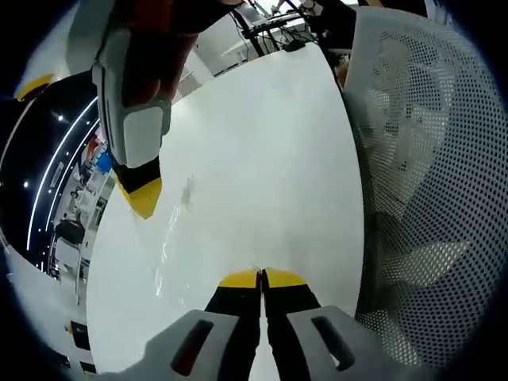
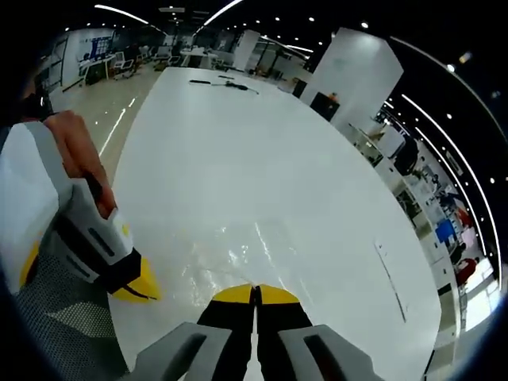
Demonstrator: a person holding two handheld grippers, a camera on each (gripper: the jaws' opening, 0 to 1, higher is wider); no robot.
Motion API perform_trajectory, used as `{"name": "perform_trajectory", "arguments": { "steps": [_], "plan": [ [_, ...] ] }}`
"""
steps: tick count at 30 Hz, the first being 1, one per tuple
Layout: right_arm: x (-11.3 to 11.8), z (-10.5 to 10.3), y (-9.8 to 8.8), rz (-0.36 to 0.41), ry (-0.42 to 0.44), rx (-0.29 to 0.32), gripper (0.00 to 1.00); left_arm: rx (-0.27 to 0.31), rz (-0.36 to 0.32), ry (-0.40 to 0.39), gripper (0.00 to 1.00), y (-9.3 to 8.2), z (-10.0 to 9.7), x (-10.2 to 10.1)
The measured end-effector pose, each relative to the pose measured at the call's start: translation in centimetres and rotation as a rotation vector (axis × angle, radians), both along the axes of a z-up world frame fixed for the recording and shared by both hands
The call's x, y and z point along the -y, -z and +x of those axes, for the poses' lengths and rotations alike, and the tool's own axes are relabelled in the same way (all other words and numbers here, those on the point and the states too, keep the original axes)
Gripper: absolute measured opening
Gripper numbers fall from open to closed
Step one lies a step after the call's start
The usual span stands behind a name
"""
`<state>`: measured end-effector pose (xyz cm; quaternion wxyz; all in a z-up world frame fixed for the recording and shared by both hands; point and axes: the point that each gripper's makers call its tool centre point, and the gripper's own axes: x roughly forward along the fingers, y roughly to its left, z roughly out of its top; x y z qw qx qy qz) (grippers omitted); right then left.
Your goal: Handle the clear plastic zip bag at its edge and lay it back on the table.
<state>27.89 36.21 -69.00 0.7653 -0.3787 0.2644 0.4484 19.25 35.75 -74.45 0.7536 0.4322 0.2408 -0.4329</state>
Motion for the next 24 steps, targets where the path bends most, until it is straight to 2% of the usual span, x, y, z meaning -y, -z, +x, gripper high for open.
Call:
{"name": "perform_trajectory", "arguments": {
  "steps": [14,24],
  "plan": [
    [-0.2,0.3,-0.4,0.001,-0.015,0.016,0.0,-0.005,0.005,-0.012,0.0,-0.2,0.2,-0.5],
    [-0.3,-0.5,-0.7,0.002,-0.048,0.016,0.0,0.006,-0.002,-0.054,0.0,-0.9,1.9,-1.1]
  ]
}}
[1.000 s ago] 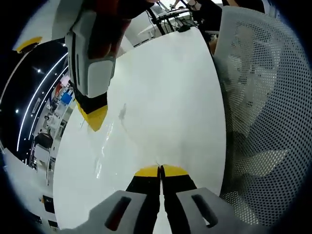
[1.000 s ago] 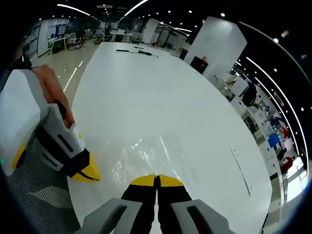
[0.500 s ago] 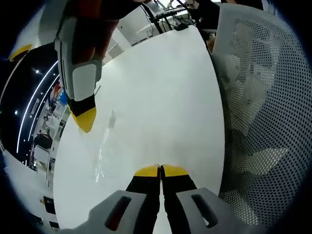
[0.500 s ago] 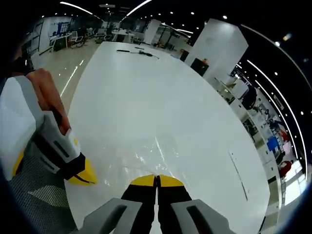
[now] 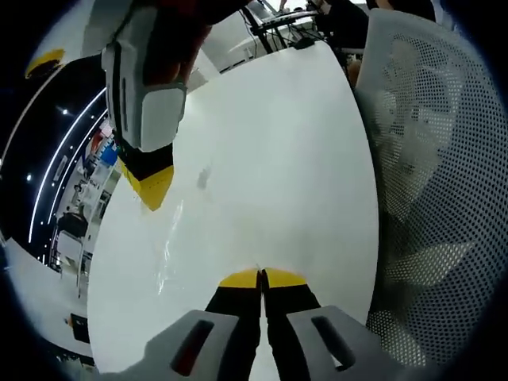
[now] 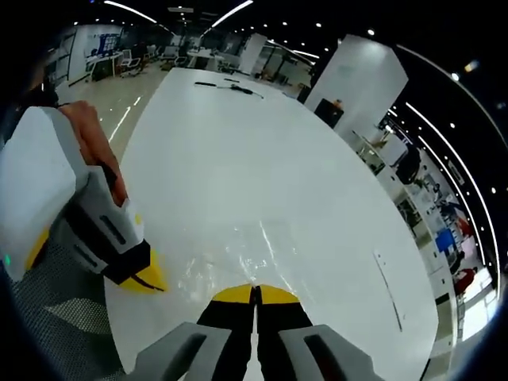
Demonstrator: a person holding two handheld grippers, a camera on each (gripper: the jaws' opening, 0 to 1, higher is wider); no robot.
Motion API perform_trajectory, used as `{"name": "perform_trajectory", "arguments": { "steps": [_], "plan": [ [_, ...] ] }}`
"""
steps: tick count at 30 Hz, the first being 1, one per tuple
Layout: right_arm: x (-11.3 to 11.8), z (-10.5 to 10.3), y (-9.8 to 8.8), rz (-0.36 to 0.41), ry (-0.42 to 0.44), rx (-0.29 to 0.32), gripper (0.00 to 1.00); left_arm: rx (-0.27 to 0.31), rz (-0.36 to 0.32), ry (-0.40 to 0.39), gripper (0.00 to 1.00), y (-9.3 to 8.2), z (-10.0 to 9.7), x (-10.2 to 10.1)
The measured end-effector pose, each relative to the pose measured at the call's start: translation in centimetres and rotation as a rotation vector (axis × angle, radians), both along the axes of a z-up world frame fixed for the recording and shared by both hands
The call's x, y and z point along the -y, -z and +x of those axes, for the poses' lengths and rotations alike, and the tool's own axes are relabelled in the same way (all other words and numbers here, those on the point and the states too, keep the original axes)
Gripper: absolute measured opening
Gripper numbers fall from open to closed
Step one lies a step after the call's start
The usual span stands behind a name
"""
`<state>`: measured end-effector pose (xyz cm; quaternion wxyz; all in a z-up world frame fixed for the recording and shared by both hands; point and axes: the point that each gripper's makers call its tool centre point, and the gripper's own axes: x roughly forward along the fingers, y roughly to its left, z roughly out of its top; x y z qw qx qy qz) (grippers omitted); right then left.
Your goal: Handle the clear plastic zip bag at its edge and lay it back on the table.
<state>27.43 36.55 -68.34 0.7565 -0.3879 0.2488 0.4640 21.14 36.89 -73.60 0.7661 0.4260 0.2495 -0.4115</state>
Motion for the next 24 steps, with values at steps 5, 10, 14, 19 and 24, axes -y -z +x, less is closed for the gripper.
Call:
{"name": "perform_trajectory", "arguments": {
  "steps": [5,10,14,19,24],
  "plan": [
    [-0.2,-0.7,0.5,-0.015,-0.021,-0.014,0.0,0.011,-0.001,-0.004,0.0,-0.6,0.8,-0.2],
    [-0.1,-1.0,0.9,-0.016,-0.015,-0.028,0.0,0.014,0.011,0.007,0.0,-0.4,1.3,-0.3],
    [-0.2,-1.3,0.9,0.004,-0.014,-0.043,0.03,0.007,0.021,0.014,0.0,0.0,1.7,-0.4],
    [0.9,-1.6,1.1,0.017,-0.004,-0.039,0.06,-0.002,0.029,0.013,0.0,0.6,2.2,-0.5],
    [2.8,-1.7,1.2,0.042,0.048,-0.043,0.06,-0.01,0.041,0.023,0.0,1.1,2.8,-0.3]
  ]
}}
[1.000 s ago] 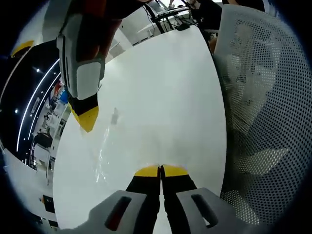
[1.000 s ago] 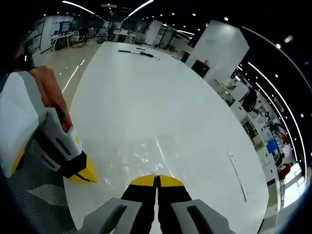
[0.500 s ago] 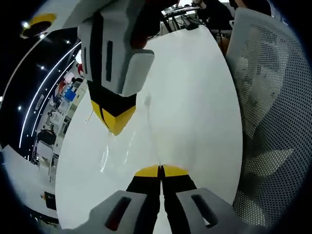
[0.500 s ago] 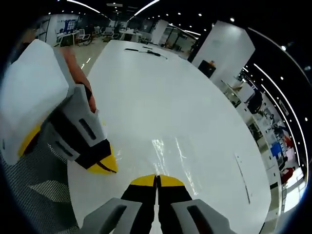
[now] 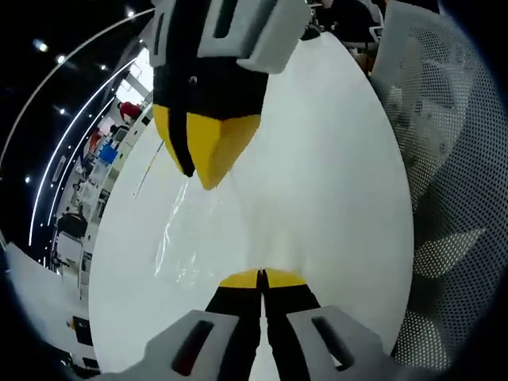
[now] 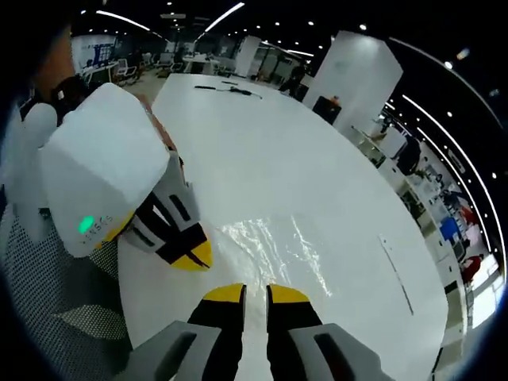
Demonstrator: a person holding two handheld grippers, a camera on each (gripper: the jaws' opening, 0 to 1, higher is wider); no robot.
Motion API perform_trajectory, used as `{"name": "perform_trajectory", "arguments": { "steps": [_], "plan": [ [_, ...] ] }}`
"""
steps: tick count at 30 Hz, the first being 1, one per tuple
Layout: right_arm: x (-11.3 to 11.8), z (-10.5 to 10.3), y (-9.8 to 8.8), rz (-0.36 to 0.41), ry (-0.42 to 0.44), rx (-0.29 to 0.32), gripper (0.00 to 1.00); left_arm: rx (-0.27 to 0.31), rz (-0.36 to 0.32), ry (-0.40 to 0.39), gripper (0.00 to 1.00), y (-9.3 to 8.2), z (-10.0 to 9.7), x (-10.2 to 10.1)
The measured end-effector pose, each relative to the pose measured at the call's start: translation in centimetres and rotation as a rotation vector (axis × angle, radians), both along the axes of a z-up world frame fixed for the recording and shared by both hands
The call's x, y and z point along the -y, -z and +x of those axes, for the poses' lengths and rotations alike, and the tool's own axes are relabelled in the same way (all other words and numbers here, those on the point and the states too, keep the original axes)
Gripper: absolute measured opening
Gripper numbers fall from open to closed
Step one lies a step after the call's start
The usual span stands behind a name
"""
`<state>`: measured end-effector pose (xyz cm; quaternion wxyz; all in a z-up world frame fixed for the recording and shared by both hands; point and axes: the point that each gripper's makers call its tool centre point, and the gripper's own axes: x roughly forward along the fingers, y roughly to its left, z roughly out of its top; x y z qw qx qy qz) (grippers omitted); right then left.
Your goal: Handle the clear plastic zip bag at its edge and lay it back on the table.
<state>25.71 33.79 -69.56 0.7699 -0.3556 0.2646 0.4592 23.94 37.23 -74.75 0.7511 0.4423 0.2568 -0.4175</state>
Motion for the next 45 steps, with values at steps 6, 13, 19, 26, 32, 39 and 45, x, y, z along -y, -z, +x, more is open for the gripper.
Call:
{"name": "perform_trajectory", "arguments": {
  "steps": [6,13,19,26,32,39,45],
  "plan": [
    [2.3,-0.7,0.6,0.007,0.066,-0.02,0.06,-0.016,0.022,0.022,0.0,1.0,1.1,0.2],
    [3.7,-1.5,1.0,0.022,0.121,-0.05,0.06,-0.036,0.01,0.006,0.0,1.3,1.8,0.5],
    [3.8,-0.9,1.0,0.051,0.147,-0.057,0.06,-0.118,-0.037,-0.057,0.12,2.0,1.3,0.3],
    [3.4,-0.4,1.1,0.092,0.17,-0.072,0.06,-0.175,-0.13,-0.133,0.22,1.8,0.0,-0.4],
    [3.3,-0.4,1.6,0.111,0.176,-0.087,0.06,-0.173,-0.186,-0.214,0.24,0.6,-0.8,-1.2],
    [4.2,-0.4,1.5,0.152,0.199,-0.107,0.08,-0.14,-0.228,-0.275,0.35,-0.5,-1.0,-3.3],
    [5.4,0.0,1.6,0.231,0.271,-0.134,0.15,-0.149,-0.303,-0.358,0.39,-1.2,-1.4,-4.5]
  ]
}}
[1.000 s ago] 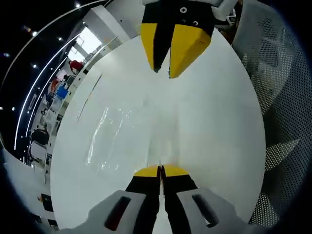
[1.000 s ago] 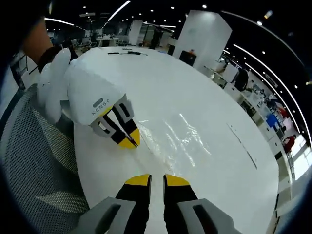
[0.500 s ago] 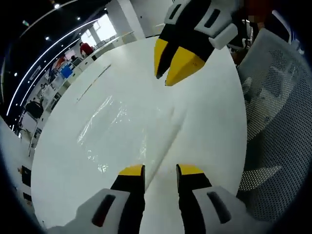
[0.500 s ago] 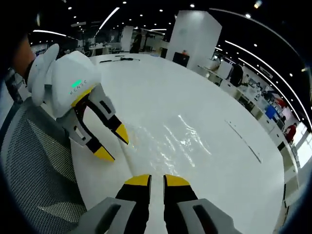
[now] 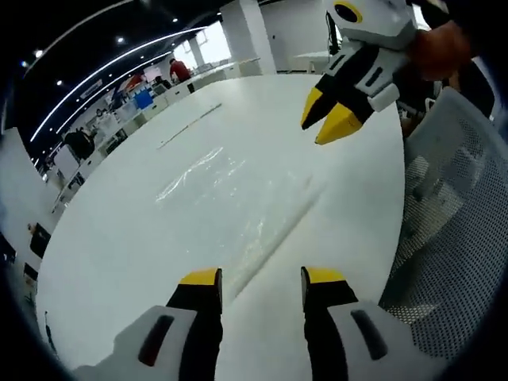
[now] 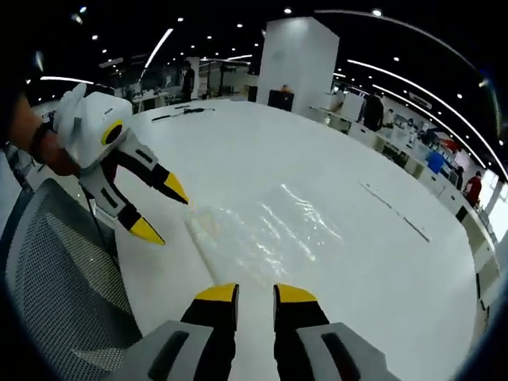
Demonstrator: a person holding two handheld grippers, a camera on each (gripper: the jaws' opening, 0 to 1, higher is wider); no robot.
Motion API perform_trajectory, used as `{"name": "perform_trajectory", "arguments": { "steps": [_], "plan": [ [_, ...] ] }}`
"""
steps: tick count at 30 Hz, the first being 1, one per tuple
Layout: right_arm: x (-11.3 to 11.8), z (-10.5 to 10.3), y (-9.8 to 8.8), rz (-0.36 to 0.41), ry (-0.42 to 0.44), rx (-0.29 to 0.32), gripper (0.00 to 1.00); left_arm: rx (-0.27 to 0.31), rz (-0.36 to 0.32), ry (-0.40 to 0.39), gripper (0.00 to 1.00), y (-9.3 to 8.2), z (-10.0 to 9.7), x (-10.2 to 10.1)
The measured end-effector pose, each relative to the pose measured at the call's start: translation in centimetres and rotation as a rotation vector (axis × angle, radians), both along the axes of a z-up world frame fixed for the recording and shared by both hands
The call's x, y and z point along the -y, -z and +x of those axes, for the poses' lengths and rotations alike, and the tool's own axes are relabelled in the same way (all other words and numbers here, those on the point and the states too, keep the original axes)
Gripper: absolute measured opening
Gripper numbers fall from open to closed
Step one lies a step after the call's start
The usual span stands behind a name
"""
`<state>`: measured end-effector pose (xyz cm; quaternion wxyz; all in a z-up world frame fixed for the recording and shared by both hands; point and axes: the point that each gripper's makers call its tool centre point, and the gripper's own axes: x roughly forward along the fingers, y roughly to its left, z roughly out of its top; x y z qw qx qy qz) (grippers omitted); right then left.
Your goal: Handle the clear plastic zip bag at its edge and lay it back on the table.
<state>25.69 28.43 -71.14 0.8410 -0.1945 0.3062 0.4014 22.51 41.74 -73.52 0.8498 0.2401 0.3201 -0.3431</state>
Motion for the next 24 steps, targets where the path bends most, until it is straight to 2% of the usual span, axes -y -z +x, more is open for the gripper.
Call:
{"name": "perform_trajectory", "arguments": {
  "steps": [5,10,16,24],
  "plan": [
    [1.0,-0.8,0.3,0.026,0.039,-0.015,0.19,-0.002,-0.037,-0.041,0.42,0.1,-0.1,-0.7],
    [2.0,-1.6,0.1,0.078,0.081,-0.038,0.27,-0.011,-0.086,-0.111,0.45,-0.3,-0.4,-1.6],
    [2.6,-2.0,-0.4,0.108,0.121,-0.023,0.33,-0.022,-0.094,-0.115,0.47,-0.4,-1.0,-2.1],
    [4.4,-2.7,0.1,0.111,0.166,-0.026,0.38,-0.055,-0.106,-0.137,0.5,-0.2,-1.5,-2.5]
  ]
}}
